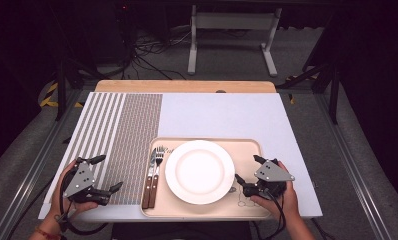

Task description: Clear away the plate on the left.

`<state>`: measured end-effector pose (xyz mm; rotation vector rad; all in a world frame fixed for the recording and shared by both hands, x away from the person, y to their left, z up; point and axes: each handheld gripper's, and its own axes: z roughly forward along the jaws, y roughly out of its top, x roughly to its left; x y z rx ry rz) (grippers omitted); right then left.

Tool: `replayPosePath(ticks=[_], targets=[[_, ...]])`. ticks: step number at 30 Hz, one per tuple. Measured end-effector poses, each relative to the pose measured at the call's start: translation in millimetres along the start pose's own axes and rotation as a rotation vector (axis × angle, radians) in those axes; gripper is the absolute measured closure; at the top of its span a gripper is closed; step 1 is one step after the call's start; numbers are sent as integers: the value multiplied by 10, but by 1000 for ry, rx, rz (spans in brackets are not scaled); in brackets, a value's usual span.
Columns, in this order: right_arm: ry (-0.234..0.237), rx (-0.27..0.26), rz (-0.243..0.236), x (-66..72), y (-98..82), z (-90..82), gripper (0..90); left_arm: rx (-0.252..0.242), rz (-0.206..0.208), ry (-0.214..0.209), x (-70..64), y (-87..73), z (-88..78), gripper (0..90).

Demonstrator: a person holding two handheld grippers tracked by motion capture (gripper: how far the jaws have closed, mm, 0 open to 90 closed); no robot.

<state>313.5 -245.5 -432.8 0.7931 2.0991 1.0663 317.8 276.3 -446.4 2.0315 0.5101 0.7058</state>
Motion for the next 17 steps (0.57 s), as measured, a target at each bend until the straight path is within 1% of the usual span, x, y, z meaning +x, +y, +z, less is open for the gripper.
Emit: replayPosePath(ticks=[6, 7, 8, 12, 13, 14, 16, 17], targets=[[0, -4, 1, -13, -2, -2, 157, 2, 5, 3, 11, -5, 1, 36], [0, -4, 1, -13, -1, -3, 157, 0, -4, 3, 13, -11, 2, 36], [0, -4, 1, -12, -1, -4, 157, 2, -5, -2, 21, -12, 0, 36], [0, 0, 3, -13, -7, -1, 157, 5, -1, 1, 29, -13, 2, 36], [0, 0, 2, -16, -8, 0, 157, 5, -8, 2, 23, -16, 10, 36], [-2, 0, 3, -18, -9, -1, 157, 8, -4, 4, 26, -17, 9, 36], [-2, -1, 5, -20, -6, -2, 157, 15, 4, 23, 39, -18, 9, 40], [-1, -1, 5, -22, -5, 0, 157, 17, -9, 22, 43, -24, 10, 39]])
